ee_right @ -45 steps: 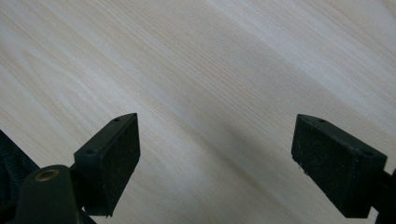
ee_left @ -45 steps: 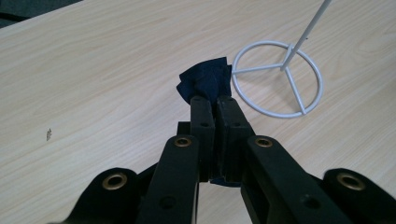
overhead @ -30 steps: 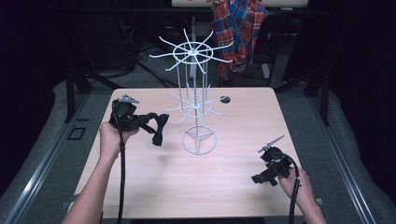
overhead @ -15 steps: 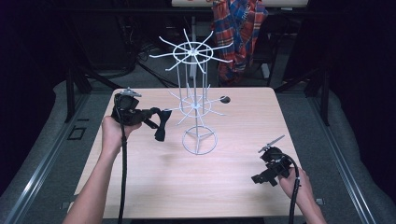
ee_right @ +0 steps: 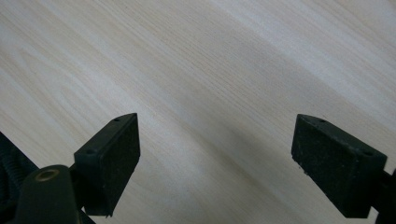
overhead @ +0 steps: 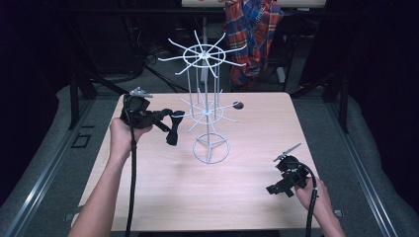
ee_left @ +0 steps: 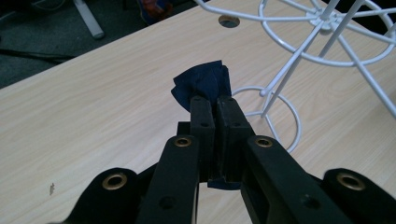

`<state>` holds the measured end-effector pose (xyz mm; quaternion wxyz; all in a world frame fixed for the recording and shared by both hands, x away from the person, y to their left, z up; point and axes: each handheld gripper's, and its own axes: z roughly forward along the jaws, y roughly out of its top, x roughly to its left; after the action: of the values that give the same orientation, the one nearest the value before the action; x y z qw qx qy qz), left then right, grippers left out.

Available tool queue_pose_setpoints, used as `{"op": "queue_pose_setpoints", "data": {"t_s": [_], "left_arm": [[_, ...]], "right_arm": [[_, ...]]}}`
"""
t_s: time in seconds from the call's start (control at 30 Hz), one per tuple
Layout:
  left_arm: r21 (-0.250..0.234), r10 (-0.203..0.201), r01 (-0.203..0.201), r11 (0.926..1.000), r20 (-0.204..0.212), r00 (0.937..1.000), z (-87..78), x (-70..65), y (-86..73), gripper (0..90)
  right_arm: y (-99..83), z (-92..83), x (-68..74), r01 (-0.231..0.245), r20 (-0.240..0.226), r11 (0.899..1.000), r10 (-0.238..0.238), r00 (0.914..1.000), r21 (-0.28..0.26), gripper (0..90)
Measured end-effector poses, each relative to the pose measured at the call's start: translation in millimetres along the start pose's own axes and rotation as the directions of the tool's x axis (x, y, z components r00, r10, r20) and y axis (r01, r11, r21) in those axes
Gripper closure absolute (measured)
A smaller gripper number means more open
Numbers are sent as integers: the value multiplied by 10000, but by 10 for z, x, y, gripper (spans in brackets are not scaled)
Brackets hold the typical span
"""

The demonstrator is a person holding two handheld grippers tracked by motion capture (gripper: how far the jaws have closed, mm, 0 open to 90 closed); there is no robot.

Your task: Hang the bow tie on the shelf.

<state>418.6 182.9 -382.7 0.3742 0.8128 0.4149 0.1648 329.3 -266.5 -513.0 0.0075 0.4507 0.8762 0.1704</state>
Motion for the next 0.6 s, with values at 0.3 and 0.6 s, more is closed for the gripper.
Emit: {"op": "queue_pose_setpoints", "data": {"t_s": [0.3,0.6], "left_arm": [[-83,436,-435,9990,62,9990,-50,-103,68,869],[-148,800,-803,9967,-238,9965,-71,-193,120,869]], "right_arm": [[1,12,7,-48,-82,10000,48,10000,-49,153],[4,13,5,-41,-11,10000,41,10000,-35,153]]}}
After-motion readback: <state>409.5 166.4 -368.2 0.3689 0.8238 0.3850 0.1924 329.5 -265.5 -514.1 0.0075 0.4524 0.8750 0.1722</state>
